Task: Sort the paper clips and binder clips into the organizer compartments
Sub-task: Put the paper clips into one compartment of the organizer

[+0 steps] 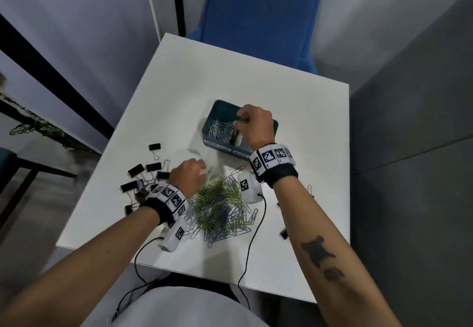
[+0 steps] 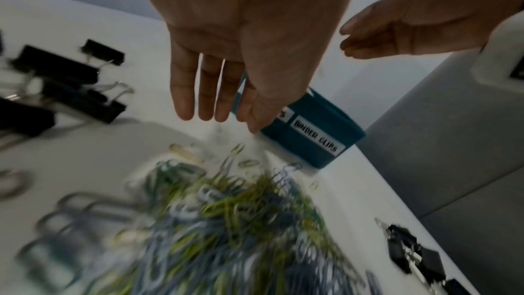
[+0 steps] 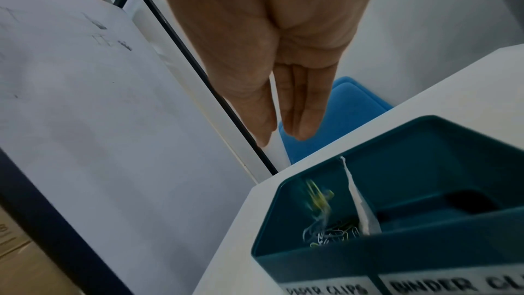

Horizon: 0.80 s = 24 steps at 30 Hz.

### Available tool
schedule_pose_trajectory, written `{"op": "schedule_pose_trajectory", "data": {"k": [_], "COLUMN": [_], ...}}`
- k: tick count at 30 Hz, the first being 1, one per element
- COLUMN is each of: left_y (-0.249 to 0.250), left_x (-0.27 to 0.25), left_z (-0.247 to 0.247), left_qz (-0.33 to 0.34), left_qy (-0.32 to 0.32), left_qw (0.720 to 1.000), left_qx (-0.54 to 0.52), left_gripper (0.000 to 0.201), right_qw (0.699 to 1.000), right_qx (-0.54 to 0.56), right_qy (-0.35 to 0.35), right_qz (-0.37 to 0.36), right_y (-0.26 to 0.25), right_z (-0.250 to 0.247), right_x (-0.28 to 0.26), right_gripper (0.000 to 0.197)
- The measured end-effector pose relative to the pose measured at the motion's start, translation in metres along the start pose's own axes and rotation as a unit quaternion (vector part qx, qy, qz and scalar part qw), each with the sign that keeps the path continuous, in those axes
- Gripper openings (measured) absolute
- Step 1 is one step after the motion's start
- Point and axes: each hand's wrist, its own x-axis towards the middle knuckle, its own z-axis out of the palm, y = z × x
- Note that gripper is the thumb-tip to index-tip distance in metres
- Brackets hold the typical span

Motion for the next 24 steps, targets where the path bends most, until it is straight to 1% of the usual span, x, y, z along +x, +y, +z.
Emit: {"op": "schedule_pose_trajectory", "data": {"k": [2, 3, 5, 6, 8, 10, 11, 13, 15, 17, 21, 24], "left_y": [-0.009, -0.012, -0.018, -0.019, -0.017, -0.014, -0.013, -0.011, -0.009, -0.006, -0.007, -0.007], "left_x": [-0.010, -0.015, -0.024, -0.028, -0.034, -0.038, -0.038, -0.038, -0.037, -0.035, -0.031, -0.030], "left_z": [0.014, 0.019, 0.025, 0.028, 0.032, 0.040, 0.044, 0.052, 0.057, 0.060, 0.059, 0.052], "left_qz": [-0.016, -0.019, -0.012, 0.001, 0.034, 0.053, 0.059, 0.070, 0.076, 0.081, 0.064, 0.056], "left_qy": [-0.056, -0.091, -0.161, -0.182, -0.186, -0.173, -0.160, -0.119, -0.085, -0.072, -0.071, -0.057], "left_qw": [0.998, 0.995, 0.985, 0.981, 0.978, 0.979, 0.981, 0.986, 0.991, 0.993, 0.995, 0.994], "left_qx": [0.032, 0.041, 0.052, 0.060, 0.084, 0.094, 0.095, 0.090, 0.065, 0.040, -0.034, -0.072], "left_gripper": [0.045, 0.058, 0.086, 0.095, 0.099, 0.092, 0.085, 0.072, 0.062, 0.053, 0.039, 0.030], "right_qw": [1.000, 0.999, 0.996, 0.992, 0.972, 0.938, 0.929, 0.929, 0.937, 0.945, 0.962, 0.970], "right_qx": [-0.021, -0.029, -0.045, -0.063, -0.129, -0.189, -0.205, -0.225, -0.228, -0.215, -0.178, -0.148], "right_qy": [0.004, -0.010, -0.071, -0.107, -0.197, -0.287, -0.306, -0.290, -0.261, -0.244, -0.201, -0.181], "right_qz": [-0.013, -0.019, -0.027, -0.028, -0.007, 0.034, 0.044, 0.039, 0.035, 0.046, 0.058, 0.058], "right_y": [0.008, 0.015, 0.034, 0.046, 0.068, 0.084, 0.088, 0.092, 0.092, 0.090, 0.094, 0.099], "right_z": [0.006, 0.010, 0.023, 0.031, 0.046, 0.061, 0.067, 0.079, 0.090, 0.096, 0.098, 0.094], "right_x": [-0.013, -0.024, -0.051, -0.065, -0.093, -0.116, -0.127, -0.142, -0.151, -0.156, -0.156, -0.154], "right_gripper": [0.007, 0.004, 0.005, 0.013, 0.041, 0.068, 0.075, 0.079, 0.075, 0.068, 0.041, 0.027]}}
